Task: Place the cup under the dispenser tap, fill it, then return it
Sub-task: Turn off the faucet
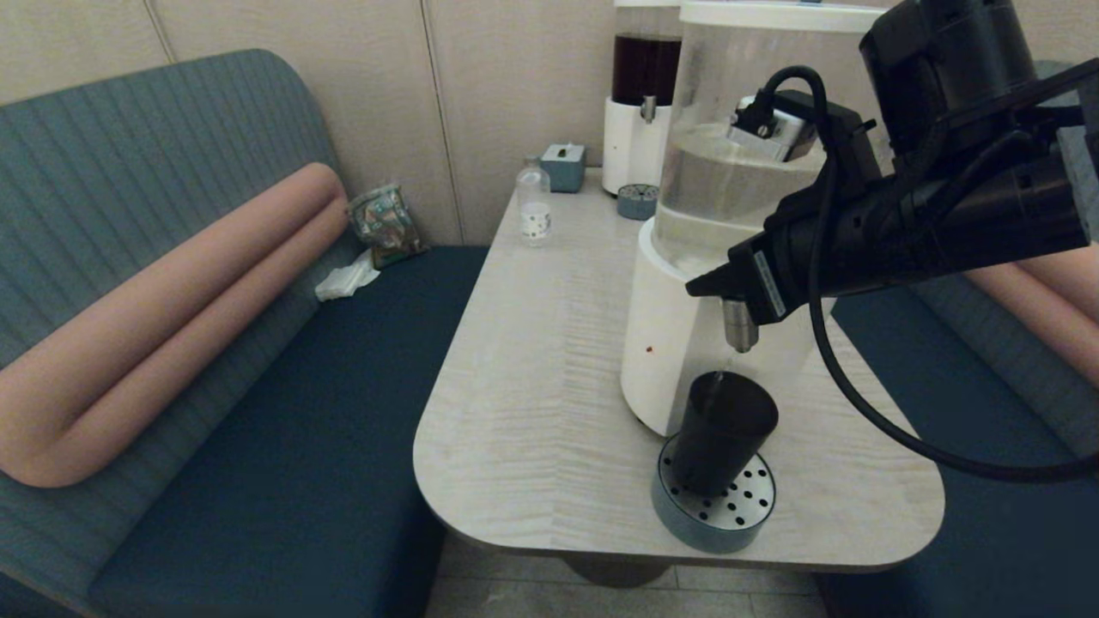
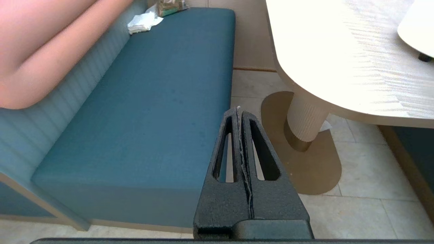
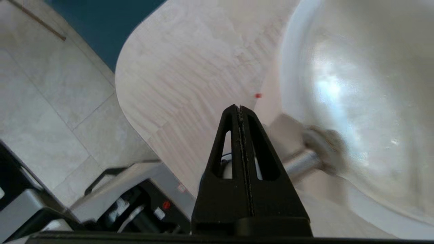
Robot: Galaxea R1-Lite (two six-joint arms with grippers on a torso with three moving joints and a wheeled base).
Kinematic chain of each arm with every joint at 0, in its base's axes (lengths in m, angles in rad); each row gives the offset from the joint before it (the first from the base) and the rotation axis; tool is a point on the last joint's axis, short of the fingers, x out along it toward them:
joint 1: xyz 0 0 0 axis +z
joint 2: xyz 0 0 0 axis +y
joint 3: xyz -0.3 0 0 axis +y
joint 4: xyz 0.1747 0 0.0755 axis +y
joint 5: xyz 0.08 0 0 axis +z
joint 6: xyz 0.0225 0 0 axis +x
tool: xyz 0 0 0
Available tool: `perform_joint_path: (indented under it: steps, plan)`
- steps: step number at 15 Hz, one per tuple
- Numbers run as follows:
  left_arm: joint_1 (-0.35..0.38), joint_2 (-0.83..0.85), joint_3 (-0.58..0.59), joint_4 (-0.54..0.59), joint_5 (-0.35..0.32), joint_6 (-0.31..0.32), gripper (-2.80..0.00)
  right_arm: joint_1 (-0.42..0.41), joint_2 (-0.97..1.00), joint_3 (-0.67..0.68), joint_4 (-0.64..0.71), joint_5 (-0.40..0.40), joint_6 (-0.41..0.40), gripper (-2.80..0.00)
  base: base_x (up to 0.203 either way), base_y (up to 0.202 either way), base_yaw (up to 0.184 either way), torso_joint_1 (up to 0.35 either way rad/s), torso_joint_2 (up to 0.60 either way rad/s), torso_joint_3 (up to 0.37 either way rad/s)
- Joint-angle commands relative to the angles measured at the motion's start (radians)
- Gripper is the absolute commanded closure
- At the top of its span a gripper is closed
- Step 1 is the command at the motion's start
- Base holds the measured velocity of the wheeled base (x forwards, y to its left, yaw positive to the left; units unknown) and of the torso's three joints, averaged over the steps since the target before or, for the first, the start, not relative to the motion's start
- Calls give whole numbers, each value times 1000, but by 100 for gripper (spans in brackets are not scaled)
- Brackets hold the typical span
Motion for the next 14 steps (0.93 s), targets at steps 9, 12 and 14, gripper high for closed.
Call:
perform_joint_path:
  steps: [9, 12, 14]
  plan:
    - [0, 1, 0, -1, 0, -1, 0, 1, -152, 18, -2, -1, -2, 0, 0, 0, 0, 0, 0, 0]
    - [0, 1, 0, -1, 0, -1, 0, -10, -253, 86, -3, -16, -6, 0, 0, 0, 0, 0, 0, 0]
    - [0, 1, 0, -1, 0, -1, 0, -14, -315, 148, 3, -55, -8, 0, 0, 0, 0, 0, 0, 0]
